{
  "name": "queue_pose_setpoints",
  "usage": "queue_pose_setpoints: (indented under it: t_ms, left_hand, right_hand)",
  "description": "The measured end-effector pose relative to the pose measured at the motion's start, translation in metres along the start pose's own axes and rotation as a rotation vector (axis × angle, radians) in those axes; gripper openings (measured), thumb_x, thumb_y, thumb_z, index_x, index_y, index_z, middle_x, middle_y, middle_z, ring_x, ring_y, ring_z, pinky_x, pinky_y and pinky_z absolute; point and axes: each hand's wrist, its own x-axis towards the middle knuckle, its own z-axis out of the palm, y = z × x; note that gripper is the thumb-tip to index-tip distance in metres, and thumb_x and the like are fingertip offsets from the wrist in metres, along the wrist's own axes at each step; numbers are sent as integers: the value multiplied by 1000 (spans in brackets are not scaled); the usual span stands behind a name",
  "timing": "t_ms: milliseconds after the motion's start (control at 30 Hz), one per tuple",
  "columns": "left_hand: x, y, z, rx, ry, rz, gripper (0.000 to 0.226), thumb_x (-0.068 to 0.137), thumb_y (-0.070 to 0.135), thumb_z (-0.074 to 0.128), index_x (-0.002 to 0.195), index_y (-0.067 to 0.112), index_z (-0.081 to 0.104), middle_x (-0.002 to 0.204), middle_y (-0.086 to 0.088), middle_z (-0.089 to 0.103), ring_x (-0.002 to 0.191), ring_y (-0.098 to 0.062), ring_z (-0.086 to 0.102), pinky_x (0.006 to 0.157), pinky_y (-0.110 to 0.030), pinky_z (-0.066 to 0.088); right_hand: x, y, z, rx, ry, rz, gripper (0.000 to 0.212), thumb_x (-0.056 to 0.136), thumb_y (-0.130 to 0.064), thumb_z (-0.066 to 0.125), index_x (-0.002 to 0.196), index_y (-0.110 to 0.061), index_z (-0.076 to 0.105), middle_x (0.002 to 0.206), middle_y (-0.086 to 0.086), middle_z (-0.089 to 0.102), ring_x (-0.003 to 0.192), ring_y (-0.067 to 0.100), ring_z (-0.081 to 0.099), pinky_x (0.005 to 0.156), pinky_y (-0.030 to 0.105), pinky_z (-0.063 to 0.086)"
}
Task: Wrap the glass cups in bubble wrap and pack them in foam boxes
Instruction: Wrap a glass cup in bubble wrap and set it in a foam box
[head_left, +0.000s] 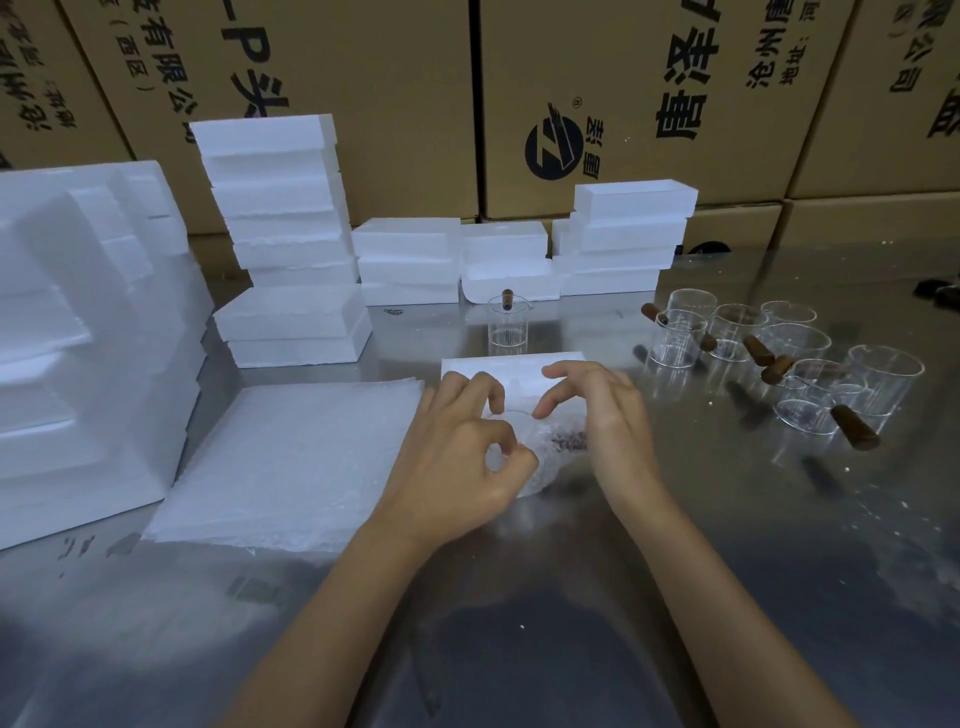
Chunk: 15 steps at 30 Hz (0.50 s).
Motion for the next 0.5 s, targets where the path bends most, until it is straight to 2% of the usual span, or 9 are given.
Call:
queue_pose_setpoints:
  t_ms: [67, 133, 200, 267, 333, 400, 500]
  left_hand:
    - [0, -1, 6, 37, -46, -27, 48, 84, 56, 40, 75, 27, 77, 123, 15, 49, 115, -8, 34, 97, -25, 27]
    - [-1, -2, 12, 43, -94, -24, 51, 82, 65, 42, 75, 27, 75, 130, 17, 45, 119, -7, 31, 96, -23, 22]
    - [-1, -4, 14, 45, -107, -9, 48, 81, 67, 48, 72, 27, 73, 128, 16, 47, 113, -6, 34, 93, -23, 26]
    - [-2, -5, 13, 18, -109, -8, 40, 80, 64, 57, 70, 27, 67, 120, 16, 51, 105, -5, 38, 86, -23, 33]
    - [-1, -3, 8, -69, -93, -30, 33, 77, 57, 65, 75, 26, 52, 104, 19, 51, 94, -5, 40, 76, -22, 36]
    - [0, -1, 0, -196, -9, -90, 37, 73, 50, 70, 84, 30, 42, 95, 19, 48, 90, -5, 41, 71, -15, 34]
    - [7, -5, -12, -344, 213, -201, 40, 74, 43, 71, 102, 42, 43, 109, 33, 45, 102, 0, 44, 81, -4, 32]
  right_hand:
    - [3, 4, -2, -14, 11, 21, 41, 85, -38, 40, 67, -22, 72, 92, -9, 73, 113, -5, 48, 78, 10, 39]
    - [6, 9, -4, -84, 75, -4, 40, 86, -38, 39, 68, -24, 72, 95, -21, 70, 115, -1, 47, 88, 10, 33]
    - [10, 15, -8, -185, 104, -45, 36, 86, -39, 36, 82, -30, 71, 108, -28, 64, 119, 1, 43, 98, 10, 28]
    - [14, 24, -14, -268, 72, -12, 42, 87, -43, 31, 100, -36, 70, 128, -23, 57, 131, 3, 36, 113, 27, 24]
    - [16, 31, -17, -318, 27, 84, 49, 84, -48, 28, 106, -36, 69, 135, -19, 52, 138, 5, 31, 119, 39, 18]
    - [17, 35, -17, -307, 27, 147, 47, 82, -48, 27, 98, -35, 69, 129, -16, 55, 138, 13, 35, 119, 43, 21]
    - [18, 35, -18, -230, 79, 186, 38, 82, -48, 30, 79, -34, 66, 115, -13, 61, 128, 19, 48, 115, 46, 30]
